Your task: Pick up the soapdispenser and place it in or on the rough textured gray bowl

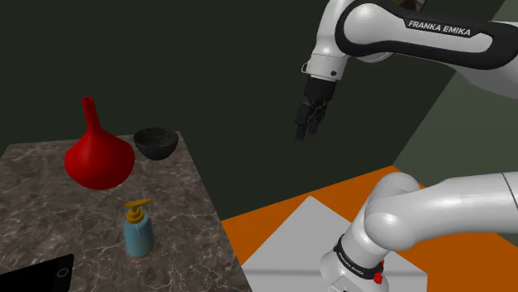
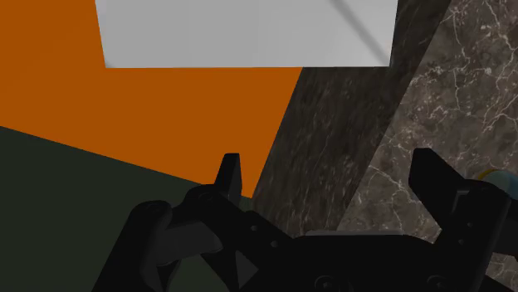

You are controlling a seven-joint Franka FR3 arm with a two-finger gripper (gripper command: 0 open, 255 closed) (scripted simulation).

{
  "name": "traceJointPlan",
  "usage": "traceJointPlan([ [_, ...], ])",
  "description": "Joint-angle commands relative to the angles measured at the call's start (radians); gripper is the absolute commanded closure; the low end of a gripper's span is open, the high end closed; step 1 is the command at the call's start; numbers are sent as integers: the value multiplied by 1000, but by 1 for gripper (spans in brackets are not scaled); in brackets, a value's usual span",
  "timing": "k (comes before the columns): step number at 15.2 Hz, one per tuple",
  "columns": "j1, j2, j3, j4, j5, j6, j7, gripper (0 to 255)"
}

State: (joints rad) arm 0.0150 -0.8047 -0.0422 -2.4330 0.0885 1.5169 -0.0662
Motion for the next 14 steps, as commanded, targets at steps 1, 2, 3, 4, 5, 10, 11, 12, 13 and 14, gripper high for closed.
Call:
traceJointPlan([
  [1, 0, 0, 0, 0, 0, 0, 0, 0],
  [2, 8, -6, 21, -21, 17, 30, 20, 0],
  [3, 16, -10, 42, -40, 34, 60, 40, 0],
  [4, 25, -13, 64, -58, 51, 90, 59, 0],
  [5, 34, -14, 86, -75, 68, 122, 79, 0],
  [10, 79, 11, 201, -137, 147, 288, 175, 0],
  [11, 88, 21, 225, -145, 162, 323, 194, 0],
  [12, 95, 34, 250, -151, 176, 359, 213, 0],
  [13, 103, 49, 274, -156, 188, 394, 232, 0],
  [14, 110, 65, 300, -159, 200, 431, 252, 0],
])
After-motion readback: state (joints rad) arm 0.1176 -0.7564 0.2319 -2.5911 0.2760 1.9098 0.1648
